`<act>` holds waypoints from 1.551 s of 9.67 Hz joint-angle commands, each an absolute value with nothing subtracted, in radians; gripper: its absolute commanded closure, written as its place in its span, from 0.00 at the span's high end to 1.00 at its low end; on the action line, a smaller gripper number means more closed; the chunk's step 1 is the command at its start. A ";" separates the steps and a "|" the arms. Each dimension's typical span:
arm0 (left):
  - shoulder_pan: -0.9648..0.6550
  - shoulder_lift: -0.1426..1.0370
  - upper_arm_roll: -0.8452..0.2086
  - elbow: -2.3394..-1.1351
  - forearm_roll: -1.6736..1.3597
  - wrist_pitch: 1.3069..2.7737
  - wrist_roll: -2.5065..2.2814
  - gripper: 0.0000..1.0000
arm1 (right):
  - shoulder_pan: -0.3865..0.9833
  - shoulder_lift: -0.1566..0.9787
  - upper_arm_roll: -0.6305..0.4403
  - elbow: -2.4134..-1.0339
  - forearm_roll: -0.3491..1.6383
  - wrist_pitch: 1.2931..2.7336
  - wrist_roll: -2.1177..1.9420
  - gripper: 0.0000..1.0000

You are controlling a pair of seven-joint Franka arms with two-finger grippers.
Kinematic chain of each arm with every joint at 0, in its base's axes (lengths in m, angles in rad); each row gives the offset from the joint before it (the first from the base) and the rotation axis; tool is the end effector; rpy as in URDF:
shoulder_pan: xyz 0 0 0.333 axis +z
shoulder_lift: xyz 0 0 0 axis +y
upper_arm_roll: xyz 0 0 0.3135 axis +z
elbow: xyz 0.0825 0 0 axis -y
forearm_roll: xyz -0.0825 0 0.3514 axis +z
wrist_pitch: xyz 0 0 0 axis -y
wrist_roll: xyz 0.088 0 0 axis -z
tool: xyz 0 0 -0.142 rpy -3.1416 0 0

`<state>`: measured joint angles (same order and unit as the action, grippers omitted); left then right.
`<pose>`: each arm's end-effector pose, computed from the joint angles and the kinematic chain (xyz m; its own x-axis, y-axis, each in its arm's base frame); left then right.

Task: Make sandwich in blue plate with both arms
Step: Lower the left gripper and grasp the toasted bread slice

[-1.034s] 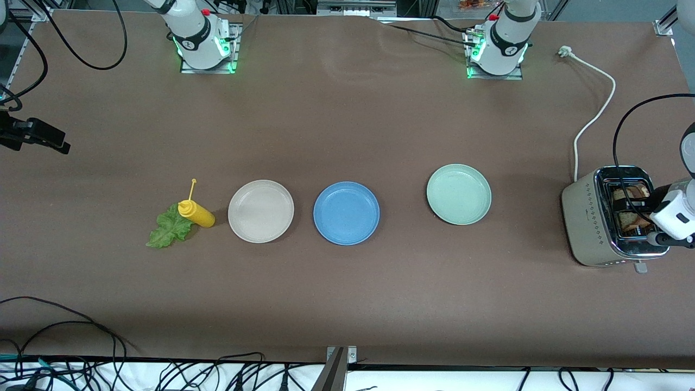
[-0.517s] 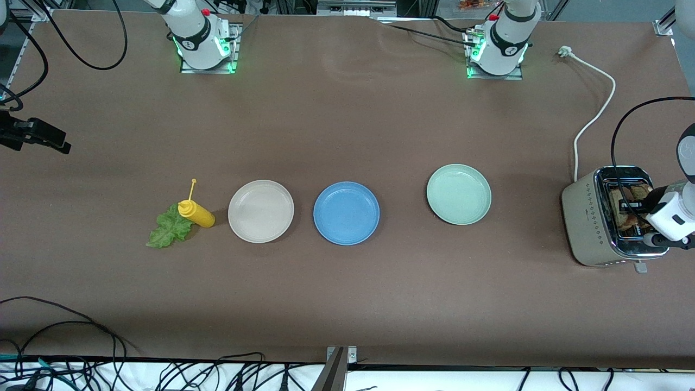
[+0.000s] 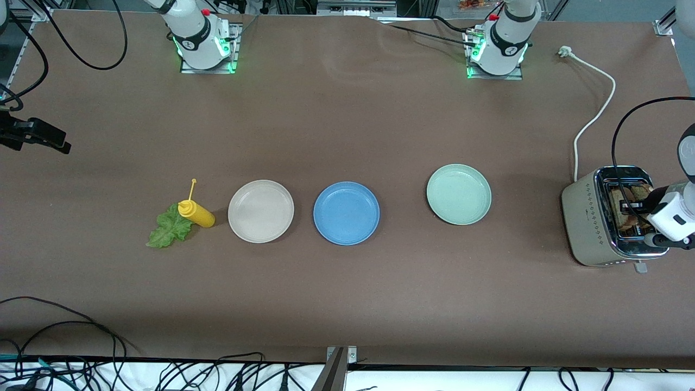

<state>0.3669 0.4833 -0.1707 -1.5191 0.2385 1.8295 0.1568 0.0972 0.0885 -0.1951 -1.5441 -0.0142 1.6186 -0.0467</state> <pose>0.6151 0.1638 0.3497 0.9822 -0.0173 -0.1869 -0.0384 -0.9932 -0.1100 0.5489 -0.0516 0.5563 0.9987 -0.0500 -0.0138 -0.0495 -0.9983 0.0307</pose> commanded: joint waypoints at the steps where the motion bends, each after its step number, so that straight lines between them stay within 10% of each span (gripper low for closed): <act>1: 0.374 0.474 -0.178 -1.497 0.264 1.833 0.170 0.06 | 0.100 0.087 -0.193 -1.532 -0.029 1.603 -0.049 1.00; 15: 0.376 0.302 -0.273 -1.494 0.253 1.801 0.163 0.00 | 0.097 0.087 -0.193 -1.532 -0.028 1.603 -0.051 1.00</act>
